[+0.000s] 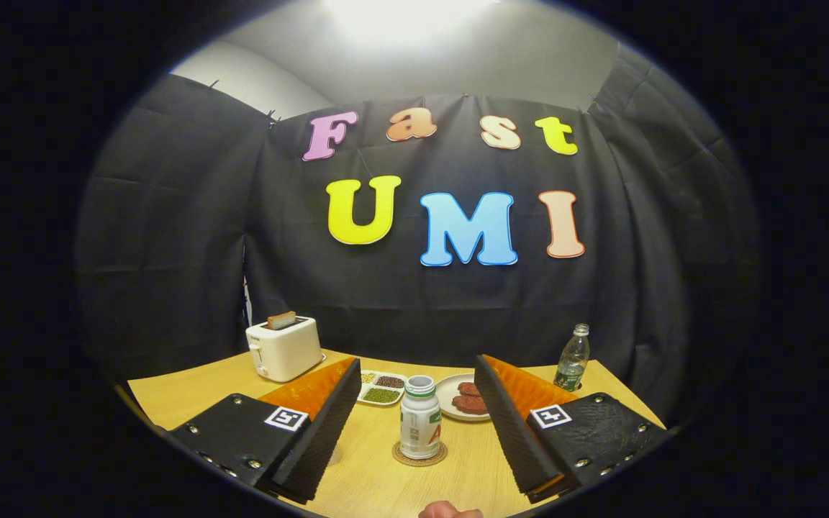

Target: Take the bottle from table, then pour the juice into the cup, finally place the bottle on the coaster

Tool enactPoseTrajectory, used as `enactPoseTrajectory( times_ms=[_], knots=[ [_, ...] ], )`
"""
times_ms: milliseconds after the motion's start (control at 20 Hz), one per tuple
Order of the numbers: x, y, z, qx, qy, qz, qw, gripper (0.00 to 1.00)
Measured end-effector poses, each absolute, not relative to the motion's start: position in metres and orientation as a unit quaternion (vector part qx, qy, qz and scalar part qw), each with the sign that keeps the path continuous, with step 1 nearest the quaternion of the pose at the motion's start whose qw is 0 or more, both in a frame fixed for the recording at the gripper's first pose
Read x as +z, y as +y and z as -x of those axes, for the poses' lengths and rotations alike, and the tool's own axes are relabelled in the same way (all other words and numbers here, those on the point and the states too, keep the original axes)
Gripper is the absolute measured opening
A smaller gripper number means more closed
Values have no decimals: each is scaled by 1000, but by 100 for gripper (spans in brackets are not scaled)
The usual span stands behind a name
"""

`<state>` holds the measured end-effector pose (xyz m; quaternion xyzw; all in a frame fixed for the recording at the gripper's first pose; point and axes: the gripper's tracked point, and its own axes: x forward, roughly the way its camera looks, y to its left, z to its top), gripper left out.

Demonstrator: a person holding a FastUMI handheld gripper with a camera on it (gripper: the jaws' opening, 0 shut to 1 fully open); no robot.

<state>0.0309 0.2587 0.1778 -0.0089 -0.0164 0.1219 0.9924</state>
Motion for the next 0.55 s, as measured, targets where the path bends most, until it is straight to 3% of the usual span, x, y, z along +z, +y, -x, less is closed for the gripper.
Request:
enactPoseTrajectory(
  times_ms=[550],
  knots=[
    [95, 152, -26, 96, -8, 1, 995, 97]
  ],
)
